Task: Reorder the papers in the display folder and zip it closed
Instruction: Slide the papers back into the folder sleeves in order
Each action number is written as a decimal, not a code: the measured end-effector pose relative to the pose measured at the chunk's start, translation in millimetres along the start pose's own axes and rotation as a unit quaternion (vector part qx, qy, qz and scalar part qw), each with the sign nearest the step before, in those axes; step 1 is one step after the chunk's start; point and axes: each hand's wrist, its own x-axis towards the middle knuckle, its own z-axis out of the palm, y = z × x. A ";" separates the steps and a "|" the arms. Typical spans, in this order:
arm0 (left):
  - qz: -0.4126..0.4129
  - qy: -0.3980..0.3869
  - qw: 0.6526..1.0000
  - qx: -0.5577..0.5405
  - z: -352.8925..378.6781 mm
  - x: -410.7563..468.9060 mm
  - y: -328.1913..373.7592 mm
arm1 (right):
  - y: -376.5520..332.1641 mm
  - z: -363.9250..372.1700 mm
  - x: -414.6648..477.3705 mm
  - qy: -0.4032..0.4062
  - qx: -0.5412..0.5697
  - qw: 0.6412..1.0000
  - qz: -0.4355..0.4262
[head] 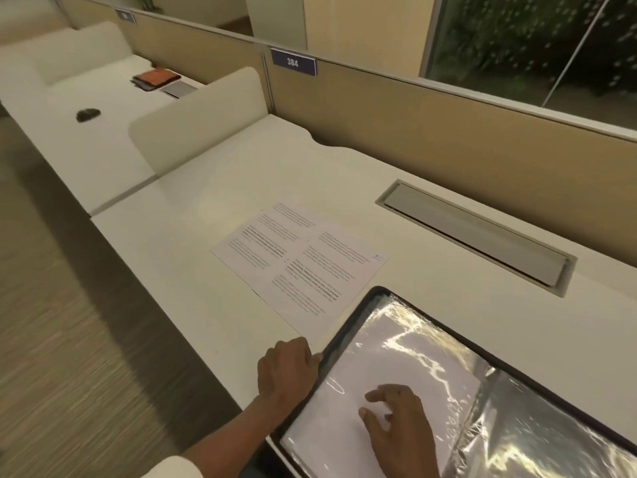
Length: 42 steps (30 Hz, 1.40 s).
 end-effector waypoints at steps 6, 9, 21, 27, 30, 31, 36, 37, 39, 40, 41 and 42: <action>-0.055 0.018 0.996 -0.062 -46.8 86.7 -47.6 | -70.6 16.7 57.5 -0.021 0.078 0.994 0.076; -0.065 0.028 0.995 -0.065 -78.0 149.7 -79.6 | -118.0 38.2 94.4 -0.026 0.087 0.993 0.076; -0.023 0.011 0.999 0.038 -144.0 365.3 -137.9 | -272.2 154.0 248.6 -0.034 -0.048 0.997 -0.055; -0.037 -0.037 0.999 0.013 -130.0 382.1 -130.4 | -282.0 173.5 272.7 -0.093 -0.174 0.980 -0.020; -0.050 -0.049 0.998 -0.003 -126.4 384.1 -124.2 | -283.0 179.3 275.1 -0.106 -0.205 0.973 -0.015; -0.060 -0.054 0.997 -0.019 -126.8 384.8 -122.8 | -283.3 181.8 274.5 -0.106 -0.211 0.972 -0.014; -0.090 -0.087 0.992 -0.013 -126.3 402.4 -125.9 | -284.8 190.7 271.5 -0.087 -0.200 0.976 -0.009; -0.095 -0.097 0.990 -0.025 -125.9 406.9 -128.1 | -284.4 190.8 271.7 -0.085 -0.190 0.978 -0.007; -0.093 -0.115 0.986 -0.077 -125.5 413.7 -133.4 | -282.5 190.4 272.3 -0.077 -0.163 0.984 -0.005; -0.085 -0.121 0.983 -0.106 -126.5 415.0 -136.0 | -280.9 189.6 273.2 -0.066 -0.145 0.987 -0.006; -0.071 -0.126 0.981 -0.131 -128.8 414.5 -138.2 | -279.0 188.3 274.4 -0.053 -0.126 0.991 -0.009; -0.054 -0.126 0.979 -0.152 -132.0 413.9 -140.2 | -277.3 186.6 275.6 -0.038 -0.105 0.994 -0.013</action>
